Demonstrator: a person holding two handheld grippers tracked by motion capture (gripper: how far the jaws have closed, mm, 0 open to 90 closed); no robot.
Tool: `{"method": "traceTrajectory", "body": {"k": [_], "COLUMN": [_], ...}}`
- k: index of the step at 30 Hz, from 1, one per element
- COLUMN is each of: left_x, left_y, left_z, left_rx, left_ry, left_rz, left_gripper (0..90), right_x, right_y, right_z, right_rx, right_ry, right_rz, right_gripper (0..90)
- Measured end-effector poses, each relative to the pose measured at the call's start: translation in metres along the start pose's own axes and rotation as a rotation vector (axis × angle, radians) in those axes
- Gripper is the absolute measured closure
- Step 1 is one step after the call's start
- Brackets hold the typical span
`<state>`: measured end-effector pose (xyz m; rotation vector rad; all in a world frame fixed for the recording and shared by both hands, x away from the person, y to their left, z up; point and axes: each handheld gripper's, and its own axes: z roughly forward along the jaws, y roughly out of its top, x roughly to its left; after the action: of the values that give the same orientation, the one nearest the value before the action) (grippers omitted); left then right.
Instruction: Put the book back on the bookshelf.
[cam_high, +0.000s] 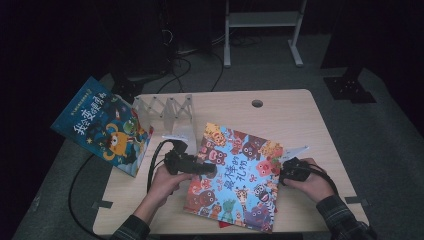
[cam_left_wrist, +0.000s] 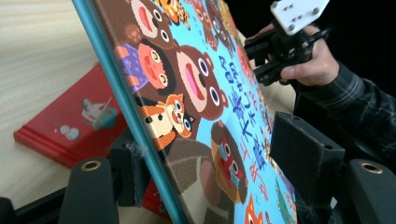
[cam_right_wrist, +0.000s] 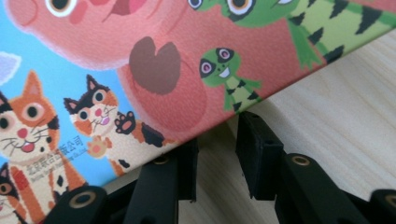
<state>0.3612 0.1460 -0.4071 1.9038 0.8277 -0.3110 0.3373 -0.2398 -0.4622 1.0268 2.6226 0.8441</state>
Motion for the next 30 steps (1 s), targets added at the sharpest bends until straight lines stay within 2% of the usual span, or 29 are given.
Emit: {"method": "traceTrajectory", "body": {"k": [2, 5, 7, 8, 11, 15, 19, 23, 25, 26, 30], "left_x": [-0.002, -0.005, -0.006, -0.007, -0.010, -0.012, -0.010, -0.007, -0.010, -0.009, -0.007], "left_y": [0.003, 0.007, 0.010, 0.011, 0.015, 0.017, 0.019, 0.025, 0.032, 0.034, 0.037], "left_z": [0.000, 0.001, 0.001, 0.000, -0.002, -0.005, -0.008, -0.014, -0.015, -0.016, -0.016], "left_rx": [-0.007, 0.012, 0.016, 0.019, 0.020, 0.011, 0.012, -0.015, 0.024, 0.033, 0.037], "left_ry": [-0.002, 0.040, 0.052, 0.058, 0.075, 0.103, 0.070, -0.014, 0.036, 0.037, 0.030], "left_rz": [-0.009, -0.006, -0.016, -0.023, -0.016, -0.015, -0.045, -0.079, -0.120, -0.139, -0.150], "left_gripper": [30.5, 30.7, 33.4, 37.6, 40.3, 53.8, 58.7, 67.5, 67.1, 67.3, 68.0], "right_x": [0.000, 0.000, 0.000, 0.000, 0.000, -0.001, -0.001, -0.001, -0.001, 0.000, -0.002], "right_y": [0.001, 0.001, 0.001, 0.001, 0.001, 0.001, 0.002, 0.002, 0.002, 0.003, 0.003], "right_z": [0.000, 0.000, 0.000, 0.000, 0.000, 0.000, 0.001, 0.001, 0.001, 0.002, 0.002], "right_rx": [0.004, 0.002, 0.002, 0.001, 0.003, 0.004, 0.004, 0.005, 0.007, 0.005, -0.006], "right_ry": [-0.005, -0.007, -0.007, -0.005, -0.005, -0.004, -0.004, 0.006, 0.015, 0.015, 0.026], "right_rz": [0.001, -0.002, -0.001, 0.003, 0.006, 0.007, 0.006, 0.022, 0.028, 0.031, 0.035], "right_gripper": [67.4, 67.3, 67.3, 67.4, 67.5, 67.5, 67.6, 65.5, 63.5, 62.9, 61.0]}}
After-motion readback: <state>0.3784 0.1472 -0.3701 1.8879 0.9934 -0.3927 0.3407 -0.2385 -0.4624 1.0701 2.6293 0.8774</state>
